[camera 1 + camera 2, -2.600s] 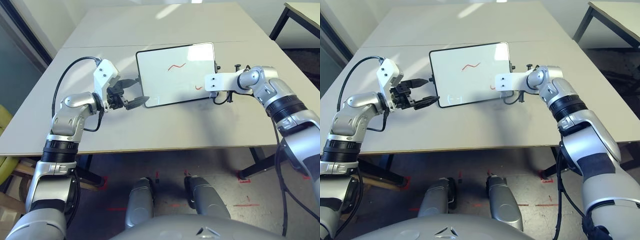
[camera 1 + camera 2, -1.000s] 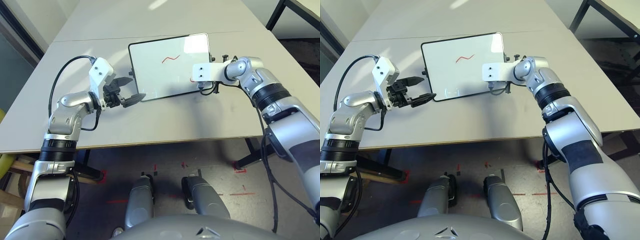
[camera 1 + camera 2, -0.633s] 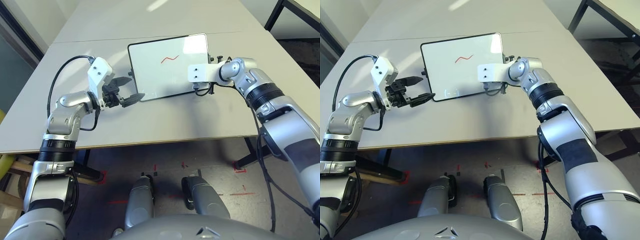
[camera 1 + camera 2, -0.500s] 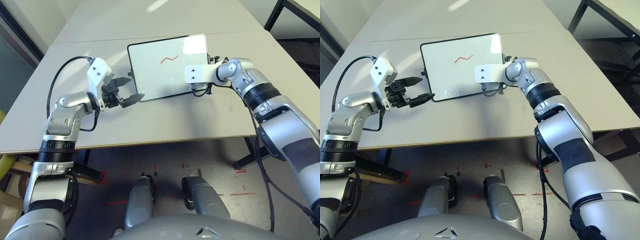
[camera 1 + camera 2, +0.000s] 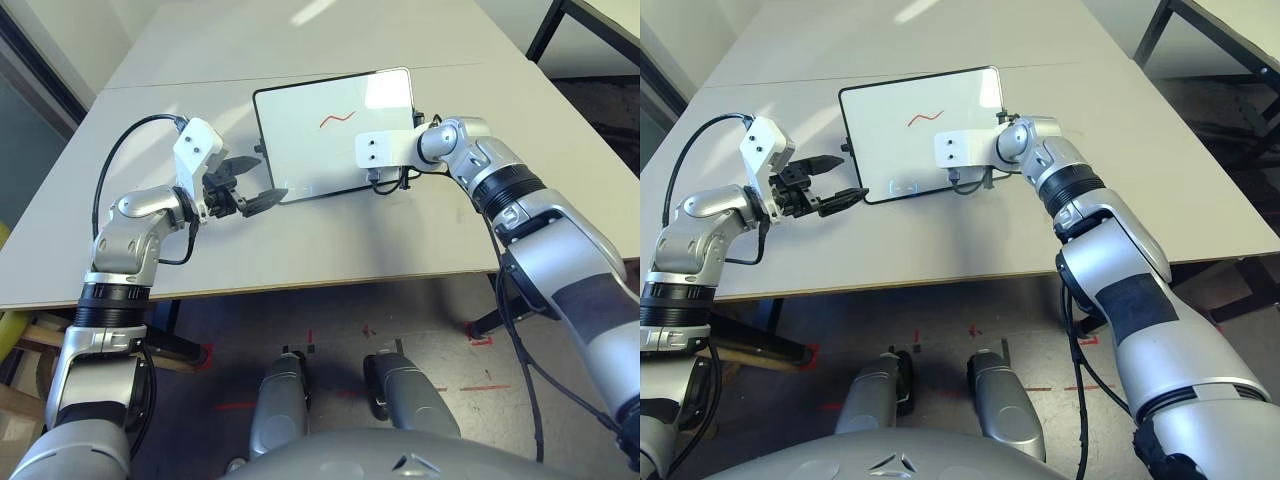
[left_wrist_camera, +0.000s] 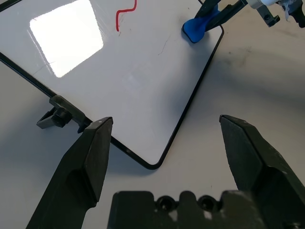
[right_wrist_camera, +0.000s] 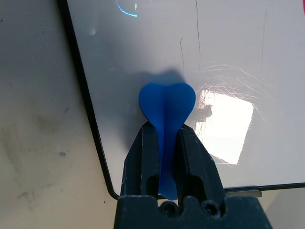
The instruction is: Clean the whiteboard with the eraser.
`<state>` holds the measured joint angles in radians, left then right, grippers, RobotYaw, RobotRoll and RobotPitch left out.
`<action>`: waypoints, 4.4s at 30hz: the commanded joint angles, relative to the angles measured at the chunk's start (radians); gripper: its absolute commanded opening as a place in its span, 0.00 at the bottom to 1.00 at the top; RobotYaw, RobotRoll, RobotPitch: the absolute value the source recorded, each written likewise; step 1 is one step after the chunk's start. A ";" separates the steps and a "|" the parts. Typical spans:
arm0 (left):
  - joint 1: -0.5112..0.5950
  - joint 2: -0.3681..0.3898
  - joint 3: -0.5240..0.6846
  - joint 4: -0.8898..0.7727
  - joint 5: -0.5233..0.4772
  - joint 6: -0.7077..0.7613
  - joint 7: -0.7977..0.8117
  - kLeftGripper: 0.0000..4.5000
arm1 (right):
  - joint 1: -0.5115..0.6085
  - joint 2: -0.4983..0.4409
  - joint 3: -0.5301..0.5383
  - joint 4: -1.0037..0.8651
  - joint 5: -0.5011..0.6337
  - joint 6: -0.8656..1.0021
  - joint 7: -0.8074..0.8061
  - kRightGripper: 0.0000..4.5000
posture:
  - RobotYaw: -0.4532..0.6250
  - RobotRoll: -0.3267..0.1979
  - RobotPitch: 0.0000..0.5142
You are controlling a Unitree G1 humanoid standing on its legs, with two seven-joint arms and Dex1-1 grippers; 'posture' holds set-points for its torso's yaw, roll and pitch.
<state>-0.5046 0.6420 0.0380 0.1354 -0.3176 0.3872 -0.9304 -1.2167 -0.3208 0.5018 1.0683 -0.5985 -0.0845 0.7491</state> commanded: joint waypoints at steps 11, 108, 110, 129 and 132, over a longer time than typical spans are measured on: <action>-0.007 0.008 0.004 -0.002 -0.002 0.006 -0.006 1.00 | 0.036 -0.083 0.015 0.015 -0.020 -0.005 0.013 0.06 | 0.34 0.62 0.22; 0.130 0.056 0.133 -0.159 -0.026 0.065 0.107 1.00 | -0.210 0.173 -0.066 0.291 0.036 0.090 -0.298 0.06 | 0.51 0.62 0.24; 0.144 0.058 0.140 -0.175 -0.030 0.072 0.112 1.00 | -0.205 0.181 -0.065 0.292 0.030 0.089 -0.300 0.06 | 0.51 0.62 0.24; 0.181 0.058 0.154 -0.214 -0.040 0.091 0.135 1.00 | -0.209 0.276 -0.065 0.288 0.020 0.063 -0.298 0.06 | 0.54 0.62 0.25; 0.187 0.060 0.158 -0.218 -0.042 0.092 0.136 1.00 | -0.207 0.288 -0.062 0.289 0.018 0.061 -0.297 0.06 | 0.54 0.62 0.26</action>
<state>-0.3340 0.6872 0.1854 -0.0647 -0.3530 0.4725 -0.7977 -1.4389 -0.0463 0.4313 1.3411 -0.5769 -0.0188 0.4454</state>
